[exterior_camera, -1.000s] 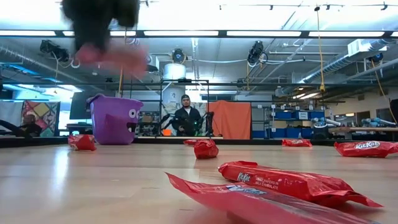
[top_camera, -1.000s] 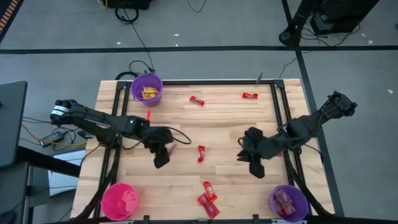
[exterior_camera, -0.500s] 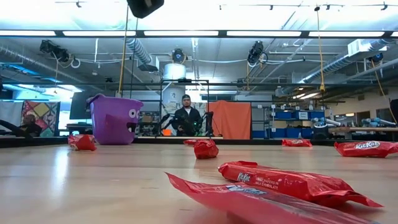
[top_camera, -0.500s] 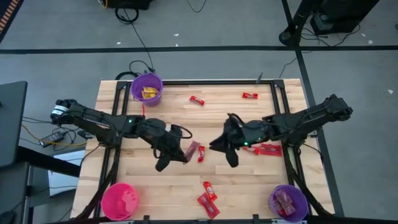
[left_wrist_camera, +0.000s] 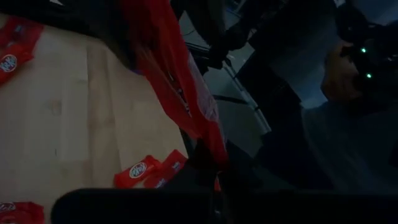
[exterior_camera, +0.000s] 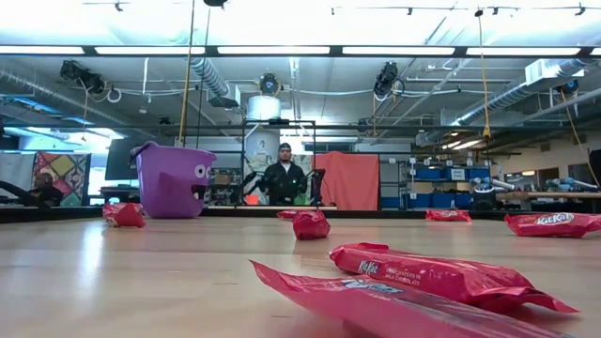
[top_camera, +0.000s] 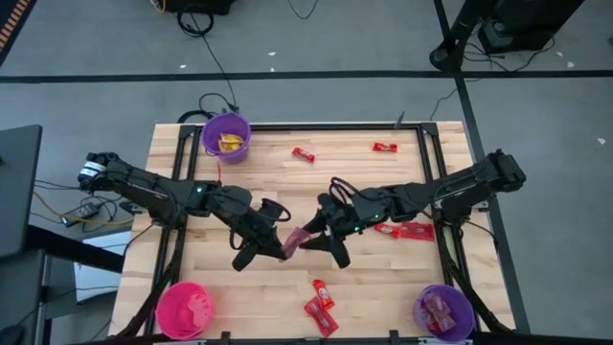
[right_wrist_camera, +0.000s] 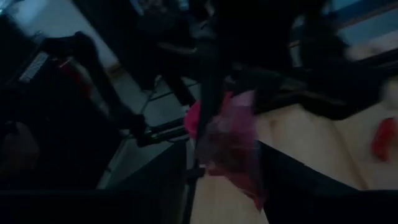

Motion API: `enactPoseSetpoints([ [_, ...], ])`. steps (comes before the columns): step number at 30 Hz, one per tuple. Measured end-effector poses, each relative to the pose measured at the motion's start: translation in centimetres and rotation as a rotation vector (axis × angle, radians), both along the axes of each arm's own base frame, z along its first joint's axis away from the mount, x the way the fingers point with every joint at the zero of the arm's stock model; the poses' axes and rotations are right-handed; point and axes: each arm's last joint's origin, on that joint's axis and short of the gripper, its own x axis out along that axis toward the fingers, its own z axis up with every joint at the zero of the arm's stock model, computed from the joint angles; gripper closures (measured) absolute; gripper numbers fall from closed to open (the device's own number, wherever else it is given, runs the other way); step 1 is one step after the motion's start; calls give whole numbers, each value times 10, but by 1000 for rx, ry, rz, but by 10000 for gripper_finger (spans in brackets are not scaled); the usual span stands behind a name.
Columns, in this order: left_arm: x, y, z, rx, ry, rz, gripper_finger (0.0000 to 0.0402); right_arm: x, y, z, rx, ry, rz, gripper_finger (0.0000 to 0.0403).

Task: Sort candy by brand, put in halloween buckets
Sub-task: Put the red candy into the bottom purple bucket

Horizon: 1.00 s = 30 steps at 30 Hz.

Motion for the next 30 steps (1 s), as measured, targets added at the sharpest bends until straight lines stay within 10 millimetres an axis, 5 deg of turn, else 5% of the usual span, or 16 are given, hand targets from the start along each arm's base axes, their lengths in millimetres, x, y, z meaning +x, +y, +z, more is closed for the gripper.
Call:
enactPoseSetpoints([
  [4, 1, 1, 0, -19, 18, 44, 388, 3, 2, -6, 12, 27, 21, 265],
  [9, 1, 2, -1, -19, 31, 88, 363, 2, 1, -7, 1, 44, 28, 382],
  [18, -2, 5, -11, -15, 138, 159, 281, -18, 1, -10, 54, 244, 147, 391],
  [24, -1, 3, -25, 63, 229, 238, 249, -54, 20, -18, 99, 541, 355, 394],
  [30, 19, -12, -45, 108, 210, 194, 244, -95, 40, -12, 184, 773, 475, 396],
])
